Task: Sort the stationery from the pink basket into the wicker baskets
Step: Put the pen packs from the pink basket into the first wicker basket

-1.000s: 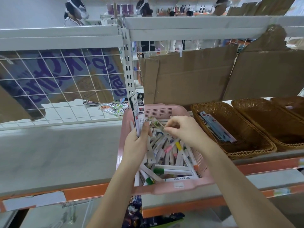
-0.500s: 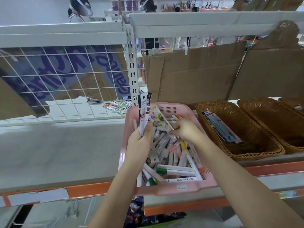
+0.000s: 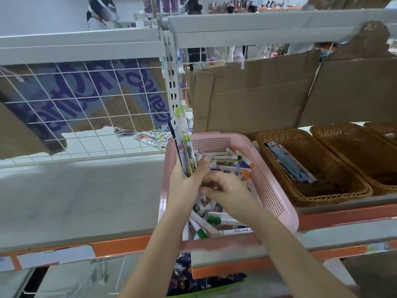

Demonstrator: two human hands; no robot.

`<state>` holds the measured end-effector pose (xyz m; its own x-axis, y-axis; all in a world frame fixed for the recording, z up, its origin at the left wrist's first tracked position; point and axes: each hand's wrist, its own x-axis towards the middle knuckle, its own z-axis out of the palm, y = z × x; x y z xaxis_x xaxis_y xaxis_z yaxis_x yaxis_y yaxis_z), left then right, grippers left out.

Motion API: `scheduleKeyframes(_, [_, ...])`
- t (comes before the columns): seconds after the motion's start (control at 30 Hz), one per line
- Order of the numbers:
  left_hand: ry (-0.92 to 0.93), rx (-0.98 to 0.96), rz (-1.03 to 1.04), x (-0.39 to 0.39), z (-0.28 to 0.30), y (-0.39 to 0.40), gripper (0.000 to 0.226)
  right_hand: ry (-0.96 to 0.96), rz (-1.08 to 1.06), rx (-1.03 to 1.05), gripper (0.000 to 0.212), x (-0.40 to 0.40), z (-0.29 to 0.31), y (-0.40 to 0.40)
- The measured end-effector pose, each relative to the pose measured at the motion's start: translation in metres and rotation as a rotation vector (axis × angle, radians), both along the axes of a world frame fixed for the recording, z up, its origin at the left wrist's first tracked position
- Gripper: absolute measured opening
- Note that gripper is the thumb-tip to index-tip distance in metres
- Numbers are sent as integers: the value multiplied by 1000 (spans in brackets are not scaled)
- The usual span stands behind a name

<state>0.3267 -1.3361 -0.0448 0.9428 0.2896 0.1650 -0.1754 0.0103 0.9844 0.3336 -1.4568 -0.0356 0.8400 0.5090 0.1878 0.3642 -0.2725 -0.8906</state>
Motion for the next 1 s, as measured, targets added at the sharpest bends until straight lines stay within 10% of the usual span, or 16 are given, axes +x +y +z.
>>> scheduleKeyframes(0.1, [34, 24, 23, 0, -3, -1, 24, -81, -30, -105, 13, 0, -6, 4])
scheduleKeyframes(0.37, [-18, 236, 84, -6, 4, -4, 94, -408, -90, -617, 19, 10, -15, -19])
scheduleKeyframes(0.53, [-32, 325, 174, -8, 16, -14, 33, -533, -57, -810, 24, 19, -5, -42])
scheduleKeyframes(1.0, [-163, 358, 304, 25, 44, -163, 42, -573, -119, -817, 20, 67, 41, -204])
